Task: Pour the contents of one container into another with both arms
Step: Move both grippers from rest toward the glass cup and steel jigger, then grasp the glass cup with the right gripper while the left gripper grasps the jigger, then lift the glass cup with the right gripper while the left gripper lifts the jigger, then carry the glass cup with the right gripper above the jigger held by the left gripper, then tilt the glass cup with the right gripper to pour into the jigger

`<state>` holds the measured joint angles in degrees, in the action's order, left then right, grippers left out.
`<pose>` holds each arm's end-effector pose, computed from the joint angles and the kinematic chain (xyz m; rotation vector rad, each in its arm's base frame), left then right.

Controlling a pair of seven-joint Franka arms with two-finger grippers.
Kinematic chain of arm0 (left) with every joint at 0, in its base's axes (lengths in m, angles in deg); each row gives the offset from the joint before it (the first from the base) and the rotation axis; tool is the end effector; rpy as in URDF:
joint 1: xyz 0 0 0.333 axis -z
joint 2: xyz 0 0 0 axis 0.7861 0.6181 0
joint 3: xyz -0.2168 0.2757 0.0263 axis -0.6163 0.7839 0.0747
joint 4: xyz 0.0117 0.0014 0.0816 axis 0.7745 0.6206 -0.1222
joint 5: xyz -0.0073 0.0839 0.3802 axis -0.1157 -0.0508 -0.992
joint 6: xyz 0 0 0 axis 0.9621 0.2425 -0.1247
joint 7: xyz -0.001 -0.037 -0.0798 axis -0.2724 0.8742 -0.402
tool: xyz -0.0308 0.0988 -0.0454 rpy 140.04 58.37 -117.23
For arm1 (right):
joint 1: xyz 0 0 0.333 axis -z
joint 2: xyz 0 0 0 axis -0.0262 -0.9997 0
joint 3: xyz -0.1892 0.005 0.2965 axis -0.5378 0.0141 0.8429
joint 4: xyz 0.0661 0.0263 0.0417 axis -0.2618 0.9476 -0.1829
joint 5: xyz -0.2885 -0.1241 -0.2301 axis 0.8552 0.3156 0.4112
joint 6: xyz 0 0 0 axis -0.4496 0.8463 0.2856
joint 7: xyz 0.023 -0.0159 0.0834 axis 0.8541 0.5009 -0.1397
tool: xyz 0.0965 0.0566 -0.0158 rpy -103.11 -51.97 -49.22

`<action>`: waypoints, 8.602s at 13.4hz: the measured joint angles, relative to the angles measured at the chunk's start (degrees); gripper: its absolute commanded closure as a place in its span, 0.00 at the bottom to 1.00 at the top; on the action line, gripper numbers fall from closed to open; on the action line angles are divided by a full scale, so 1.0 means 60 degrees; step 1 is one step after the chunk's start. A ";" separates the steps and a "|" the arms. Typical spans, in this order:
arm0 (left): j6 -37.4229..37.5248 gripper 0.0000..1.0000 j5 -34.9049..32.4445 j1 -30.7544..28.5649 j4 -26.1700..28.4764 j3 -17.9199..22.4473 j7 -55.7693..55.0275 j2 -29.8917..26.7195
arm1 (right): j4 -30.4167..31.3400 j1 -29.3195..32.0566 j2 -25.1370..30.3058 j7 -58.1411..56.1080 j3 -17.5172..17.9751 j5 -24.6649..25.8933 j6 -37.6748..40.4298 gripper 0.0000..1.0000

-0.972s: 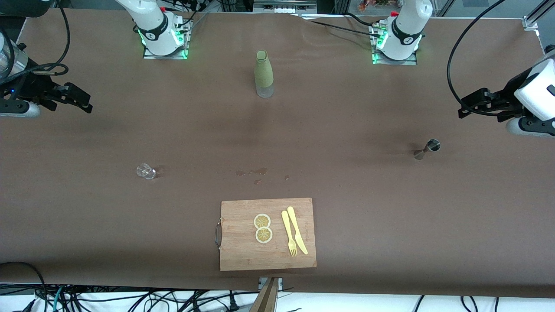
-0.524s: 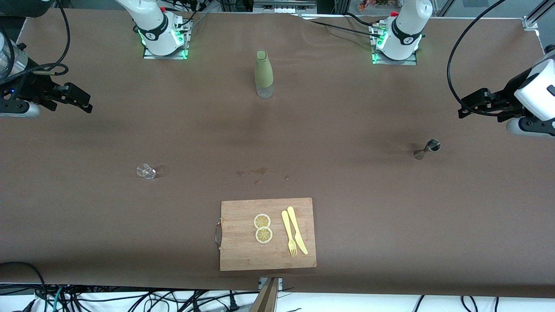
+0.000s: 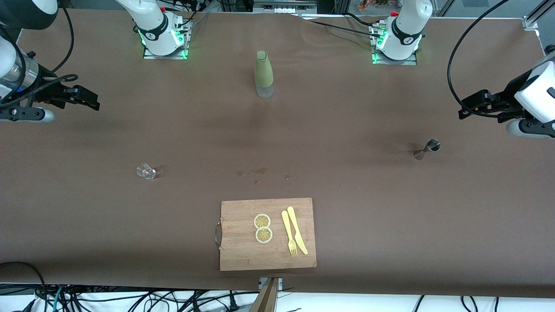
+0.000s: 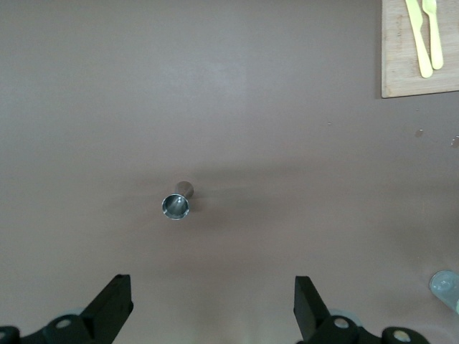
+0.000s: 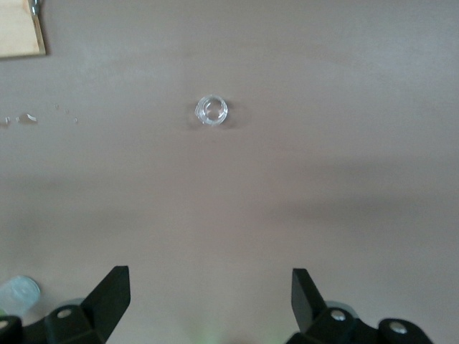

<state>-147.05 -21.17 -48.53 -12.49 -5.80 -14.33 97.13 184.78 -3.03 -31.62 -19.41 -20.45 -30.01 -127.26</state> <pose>0.5986 -0.0302 0.6448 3.0873 -0.0505 -0.1834 0.5400 0.0093 0.5780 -3.1353 0.0051 0.1817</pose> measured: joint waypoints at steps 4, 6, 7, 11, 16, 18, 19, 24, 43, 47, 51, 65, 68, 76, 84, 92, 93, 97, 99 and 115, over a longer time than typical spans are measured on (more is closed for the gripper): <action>0.0015 0.00 0.0663 -0.0824 0.0025 0.0000 0.0254 0.0404 | 0.0004 0.0169 -0.0328 -0.3091 -0.0711 -0.0067 0.0031 0.00; 0.0073 0.00 0.0809 -0.1399 0.0055 0.0003 0.1421 0.0781 | -0.0003 0.0265 -0.0649 -0.4805 -0.1283 -0.0565 0.0003 0.00; 0.0107 0.00 0.1015 -0.1725 0.0083 0.0006 0.2331 0.1016 | -0.0006 0.0291 -0.0862 -0.5668 -0.1575 -0.0889 -0.0052 0.00; 0.0129 0.00 0.2554 -0.3344 0.0217 0.0021 0.6720 0.2231 | -0.0012 0.0403 -0.1931 -0.9377 -0.2399 -0.2261 -0.0850 0.00; 0.0563 0.00 0.4806 -0.4796 0.0284 0.0017 1.2536 0.4082 | -0.0010 0.1222 -0.3786 -1.4371 -0.2505 -0.5193 -0.1470 0.00; 0.0669 0.00 0.5492 -0.5113 0.0329 0.0016 1.4644 0.4870 | -0.0037 0.1391 -0.4629 -1.6459 -0.2514 -0.6517 -0.1653 0.00; 0.0686 0.00 0.5767 -0.5250 0.0385 0.0014 1.5549 0.5222 | -0.0124 0.1403 -0.5034 -1.7419 -0.2517 -0.7099 -0.1714 0.00; 0.0740 0.00 0.7000 -0.5854 0.0653 0.0011 1.9541 0.6557 | -0.0468 0.1336 -0.6630 -2.1374 -0.2388 -0.9439 -0.1683 0.00; 0.0559 0.00 0.8853 -0.6006 0.2098 -0.0200 2.5145 0.7970 | -0.0841 0.1376 -0.8990 -2.5051 -0.1800 -1.2291 -0.0294 0.00; 0.0536 0.00 0.8853 -0.5882 0.2205 -0.0287 2.5346 0.7970 | -0.0977 0.1400 -0.9073 -2.5053 -0.1800 -1.2331 -0.0217 0.61; 0.0536 0.01 0.8853 -0.5875 0.2255 -0.0293 2.5490 0.7969 | -0.1106 0.1400 -0.9088 -2.5049 -0.1799 -1.2587 -0.0097 0.93; 0.0536 0.77 0.8854 -0.5876 0.2290 -0.0234 2.5605 0.7968 | -0.1713 0.1307 -0.9089 -2.3736 -0.1231 -1.2921 0.0993 1.00; 0.0548 1.00 0.8854 -0.5880 0.2318 -0.0236 2.5631 0.7962 | -0.2363 0.0785 -0.9033 -2.2957 -0.0972 -1.2893 0.1268 1.00; 0.0460 1.00 0.8865 -0.5763 0.2321 -0.0299 2.5587 0.7942 | -0.4036 -0.0874 -0.8691 -1.9977 -0.0644 -1.2889 0.1177 1.00; 0.0071 1.00 1.0506 -0.3849 0.2290 -0.0685 2.4334 0.7373 | -0.4200 -0.3459 -0.7634 -1.7549 -0.0623 -1.2691 -0.2642 1.00; -0.2160 1.00 1.3557 -0.0139 0.2314 -0.0723 2.3526 0.7281 | -0.4214 -0.4944 -0.7188 -1.5224 -0.0631 -1.1500 -0.5895 1.00; -0.2426 1.00 1.3955 0.0204 0.2314 -0.0732 2.3472 0.7281 | -0.4213 -0.5160 -0.7188 -1.4973 -0.0629 -1.1289 -0.6217 1.00; -0.2983 1.00 1.4987 0.1024 0.2314 -0.0784 2.3385 0.7283 | -0.4208 -0.5886 -0.7188 -1.3576 -0.0635 -1.0043 -0.7259 1.00; -0.3280 1.00 1.5387 0.1388 0.2311 -0.0804 2.3375 0.7284 | -0.4197 -0.6145 -0.7191 -1.2949 -0.0637 -0.9486 -0.7554 1.00; -0.4056 1.00 1.5793 0.1955 0.2206 -0.0850 2.3373 0.7285 | -0.3345 -0.6885 -0.7150 -1.2329 -0.0837 -0.7598 -0.8718 1.00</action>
<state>-171.39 73.59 -36.80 0.75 -10.90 125.91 140.84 164.71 -44.34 -74.52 -93.38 -25.47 -75.60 -179.57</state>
